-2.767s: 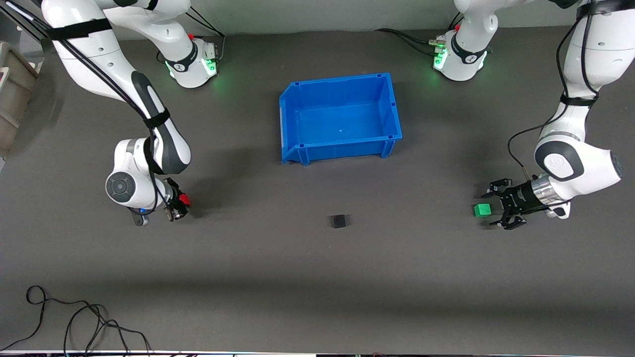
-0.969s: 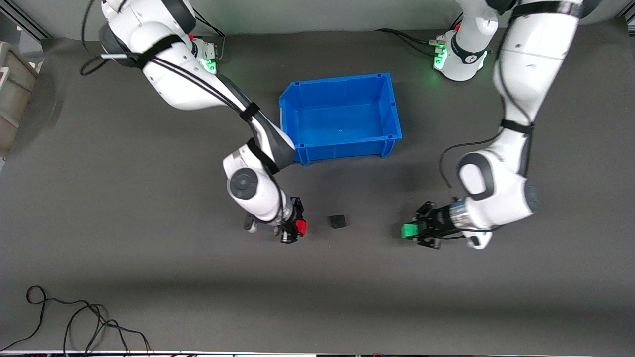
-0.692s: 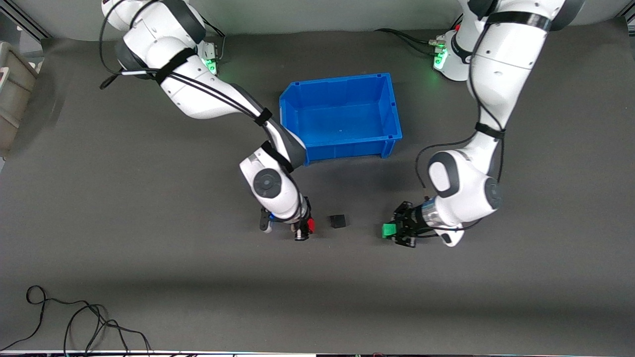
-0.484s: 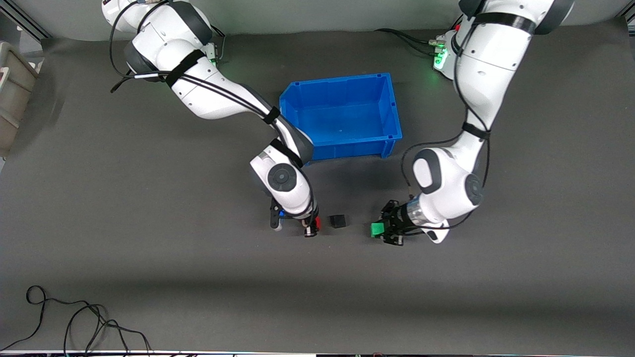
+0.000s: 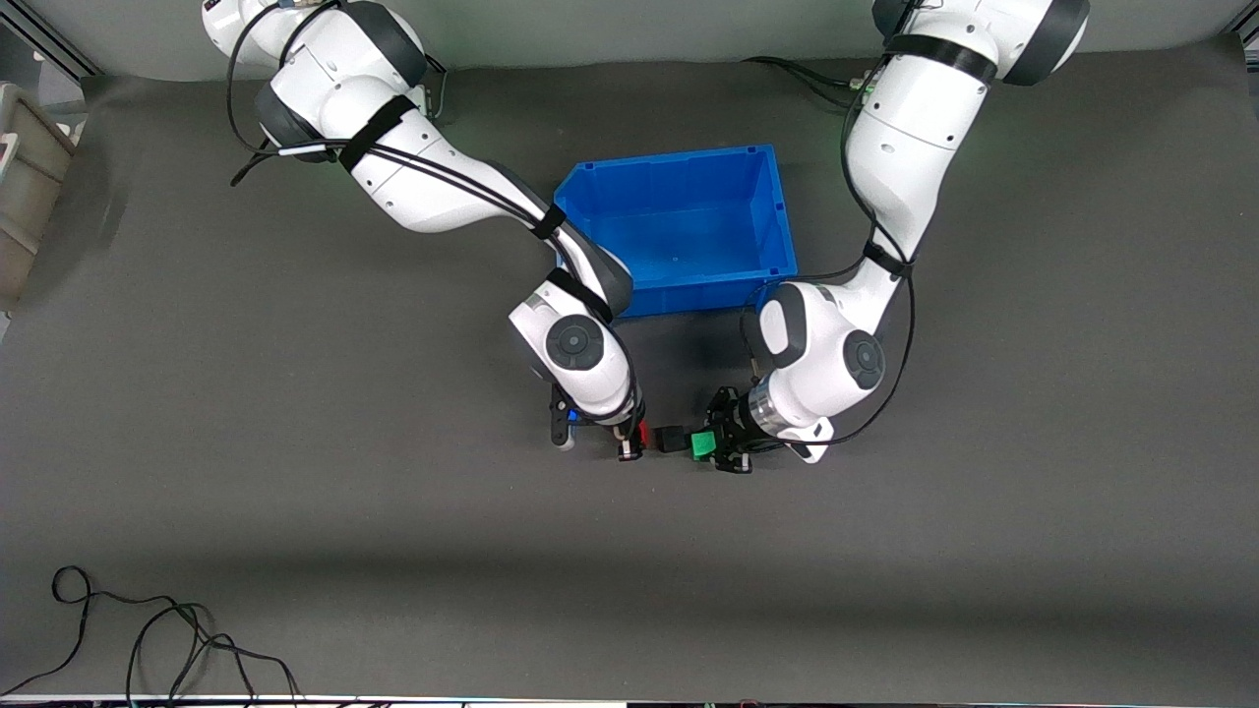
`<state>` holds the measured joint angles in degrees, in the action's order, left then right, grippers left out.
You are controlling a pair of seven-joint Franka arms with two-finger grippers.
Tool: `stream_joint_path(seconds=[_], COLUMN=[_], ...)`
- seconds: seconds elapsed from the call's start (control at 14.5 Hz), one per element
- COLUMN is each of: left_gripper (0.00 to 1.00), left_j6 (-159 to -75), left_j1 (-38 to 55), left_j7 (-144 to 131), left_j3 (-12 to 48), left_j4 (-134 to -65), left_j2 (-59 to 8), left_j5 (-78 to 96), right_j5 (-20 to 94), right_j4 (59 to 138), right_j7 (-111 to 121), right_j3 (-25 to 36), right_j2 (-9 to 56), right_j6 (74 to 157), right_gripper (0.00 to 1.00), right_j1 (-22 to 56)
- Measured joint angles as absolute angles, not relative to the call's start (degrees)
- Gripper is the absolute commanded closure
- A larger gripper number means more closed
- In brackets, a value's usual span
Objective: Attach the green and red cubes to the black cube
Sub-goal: 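Carry the red and green cubes toward the black cube with both grippers, then press the red and green cubes against the black cube's sides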
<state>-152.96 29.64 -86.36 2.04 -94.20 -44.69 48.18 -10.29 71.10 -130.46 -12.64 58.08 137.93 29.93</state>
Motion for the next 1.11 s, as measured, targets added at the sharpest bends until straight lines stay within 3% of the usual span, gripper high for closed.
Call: stream_joint_path(seconds=[0.62,0.69,0.76,0.83,0.9,1.11], left_gripper=[0.76,0.70,0.51,0.04,0.00,0.00], left_j6=[-153.11,-153.11,-153.11,-153.11,-153.11,-153.10], left_j1=[31.31,31.43,31.48,31.54,31.60,31.83], left_j7=[-88.76,-88.77,-88.77,-88.77,-88.77,-88.77], left_j3=[1.86,1.79,1.79,1.78,1.79,1.75], left_j4=[-93.88,-93.87,-93.87,-93.87,-93.86,-93.63], left_j2=[-44.99,-44.99,-44.99,-45.00,-45.00,-45.00], left_j5=[48.14,48.14,48.14,48.11,48.10,48.10], right_j5=[-10.29,-10.29,-10.29,-10.29,-10.29,-10.29], right_j4=[70.95,70.84,70.70,70.60,70.54,70.50], right_j7=[-134.55,-134.58,-134.58,-134.58,-134.58,-134.61], right_j3=[-12.63,-12.51,-12.39,-12.32,-12.32,-12.32], right_j2=[58.62,58.67,58.77,58.84,58.88,58.92], right_j6=[140.93,141.03,141.20,141.25,141.25,141.26], right_gripper=[0.82,0.82,0.82,0.82,0.82,0.82], right_j1=[30.16,30.16,30.15,30.14,30.15,30.15])
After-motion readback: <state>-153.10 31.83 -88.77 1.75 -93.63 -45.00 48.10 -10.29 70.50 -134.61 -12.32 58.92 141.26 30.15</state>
